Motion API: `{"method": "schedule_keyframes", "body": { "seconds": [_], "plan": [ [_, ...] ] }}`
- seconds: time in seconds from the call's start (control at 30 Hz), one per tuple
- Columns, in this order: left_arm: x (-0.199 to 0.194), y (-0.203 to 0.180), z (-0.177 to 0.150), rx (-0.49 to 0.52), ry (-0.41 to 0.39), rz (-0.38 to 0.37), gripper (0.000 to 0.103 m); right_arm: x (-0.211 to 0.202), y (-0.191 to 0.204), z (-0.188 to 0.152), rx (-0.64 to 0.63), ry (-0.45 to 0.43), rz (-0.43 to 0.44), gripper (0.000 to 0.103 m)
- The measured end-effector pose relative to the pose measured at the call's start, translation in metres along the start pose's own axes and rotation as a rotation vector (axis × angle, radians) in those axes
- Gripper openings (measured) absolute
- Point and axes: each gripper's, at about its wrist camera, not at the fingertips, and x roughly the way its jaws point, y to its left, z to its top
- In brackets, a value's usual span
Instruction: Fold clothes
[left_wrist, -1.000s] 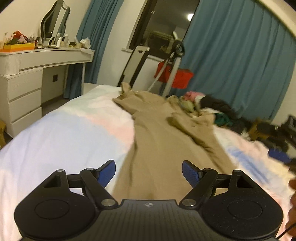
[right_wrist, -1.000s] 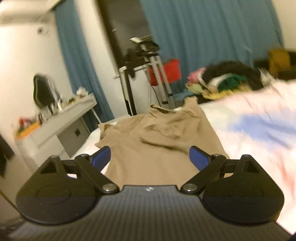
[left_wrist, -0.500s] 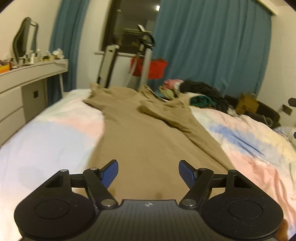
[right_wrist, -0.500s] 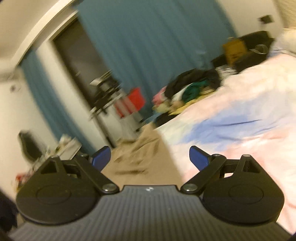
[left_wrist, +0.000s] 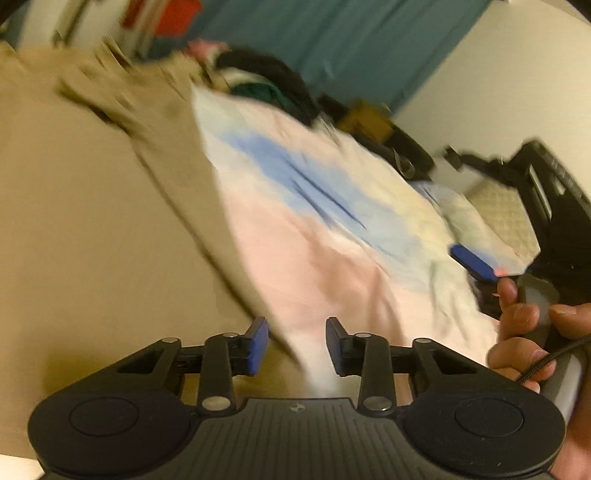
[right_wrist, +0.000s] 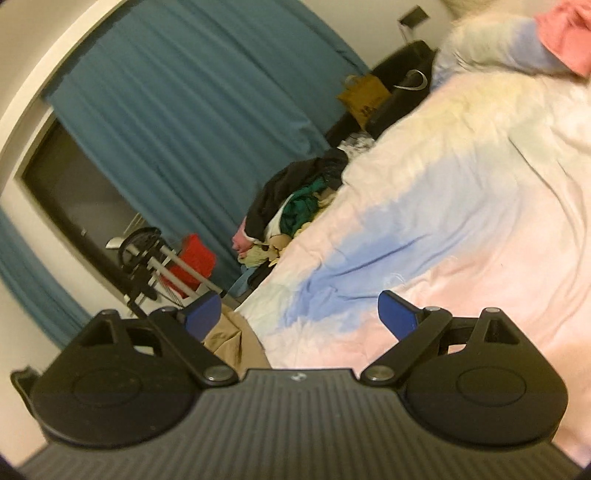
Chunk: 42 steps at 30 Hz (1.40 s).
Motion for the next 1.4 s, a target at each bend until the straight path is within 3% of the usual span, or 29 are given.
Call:
{"method": "schedule_keyframes", "body": {
  "seconds": [0.07, 0.2, 0.27, 0.33, 0.4, 0.7, 1.0, 1.2, 1.4],
  "plan": [
    [0.024, -0.004, -0.002, -0.003, 0.057, -0.009, 0.034, 0.004, -0.007, 0.001, 0.021, 0.0, -0.014, 0.093],
    [0.055, 0.002, -0.007, -0.029, 0.132, 0.06, 0.034, 0.009, -0.011, 0.0, 0.019, 0.026, -0.018, 0.093],
    [0.061, 0.009, -0.007, -0.052, 0.135, 0.066, 0.026, 0.01, -0.013, -0.001, 0.021, 0.033, -0.02, 0.093],
    [0.064, 0.017, -0.006, -0.088, 0.138, 0.068, 0.004, 0.011, -0.014, -0.001, 0.026, 0.035, -0.022, 0.093],
    [0.062, 0.023, -0.009, -0.131, 0.143, 0.042, 0.002, 0.013, -0.015, -0.001, 0.031, 0.038, -0.023, 0.093],
    [0.007, 0.033, 0.004, -0.216, 0.08, -0.1, 0.001, 0.014, -0.005, -0.004, -0.033, 0.029, -0.052, 0.093],
    [-0.084, 0.1, 0.018, -0.384, -0.007, -0.225, 0.001, 0.02, 0.015, -0.015, -0.113, 0.121, -0.006, 0.093],
    [-0.118, 0.172, 0.012, -0.51, -0.046, -0.225, 0.001, 0.02, 0.031, -0.027, -0.159, 0.173, 0.022, 0.093],
    [-0.093, 0.199, -0.003, -0.523, 0.01, -0.205, 0.002, 0.025, 0.049, -0.047, -0.213, 0.277, 0.062, 0.093]
  ]
}}
